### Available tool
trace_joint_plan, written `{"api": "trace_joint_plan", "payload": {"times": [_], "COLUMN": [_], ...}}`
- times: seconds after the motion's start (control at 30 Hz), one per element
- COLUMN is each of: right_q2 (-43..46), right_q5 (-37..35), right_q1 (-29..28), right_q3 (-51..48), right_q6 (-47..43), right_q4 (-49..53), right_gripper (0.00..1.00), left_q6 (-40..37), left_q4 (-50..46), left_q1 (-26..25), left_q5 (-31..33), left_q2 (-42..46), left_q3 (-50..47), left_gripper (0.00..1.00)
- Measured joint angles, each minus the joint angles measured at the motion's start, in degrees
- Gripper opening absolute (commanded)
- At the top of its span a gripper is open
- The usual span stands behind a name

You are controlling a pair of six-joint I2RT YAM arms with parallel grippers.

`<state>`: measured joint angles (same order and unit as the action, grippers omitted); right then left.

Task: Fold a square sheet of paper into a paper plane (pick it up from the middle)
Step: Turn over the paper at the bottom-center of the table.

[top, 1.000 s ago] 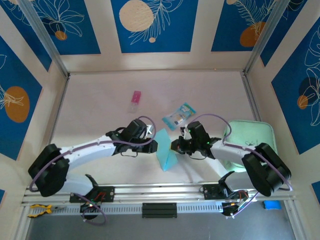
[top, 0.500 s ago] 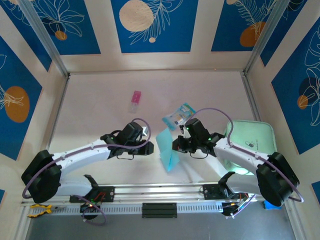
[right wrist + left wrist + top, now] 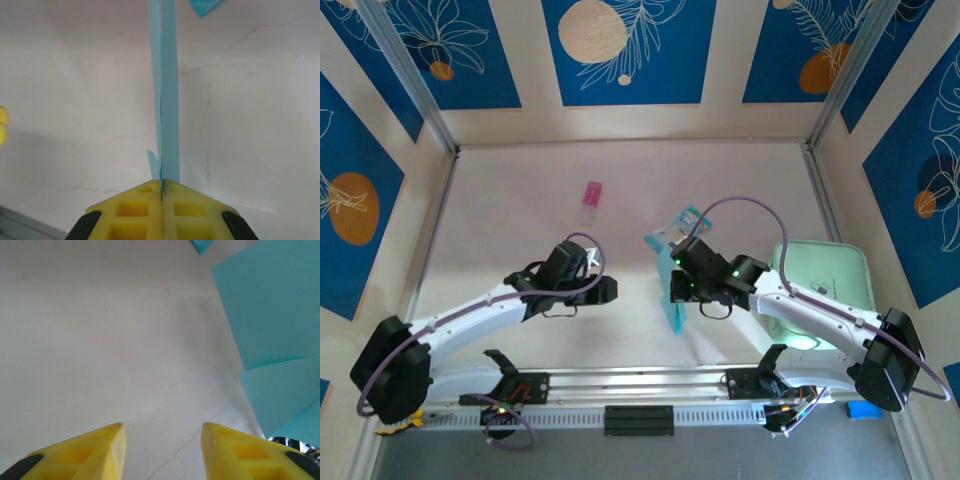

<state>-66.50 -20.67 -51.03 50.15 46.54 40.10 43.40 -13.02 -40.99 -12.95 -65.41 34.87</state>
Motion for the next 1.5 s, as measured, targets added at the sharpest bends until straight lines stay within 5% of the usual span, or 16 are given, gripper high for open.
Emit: {"api": "trace_joint_plan", "payload": {"times": [0.43, 0.87, 1.23, 1.5], "right_q2": [-18.2, -41.3, -41.2, -28.4], "right_q5": [-19.7, -18.5, -14.0, -16.7], "right_q1": [-12.0, -17.7, -16.3, -12.0], "right_q3": [14.0, 28.6, 30.3, 25.1], "right_q6": [4.6, 2.8, 0.1, 0.0], "right_q4": [13.2, 13.5, 9.2, 13.0], "right_gripper": [0.04, 0.13, 0.06, 0.03], "left_q6": [1.2, 2.2, 2.2, 2.1], "left_q4": [-6.4, -17.0, -19.5, -19.1], "left_q1": [12.8, 19.5, 20.2, 20.3], "left_q5": [0.2, 7.2, 7.7, 6.8], "left_q2": [7.6, 8.8, 9.6, 9.5], "left_q3": [-5.2, -5.0, -3.7, -3.5], "left_gripper": [0.56, 0.67, 0.68, 0.68]}}
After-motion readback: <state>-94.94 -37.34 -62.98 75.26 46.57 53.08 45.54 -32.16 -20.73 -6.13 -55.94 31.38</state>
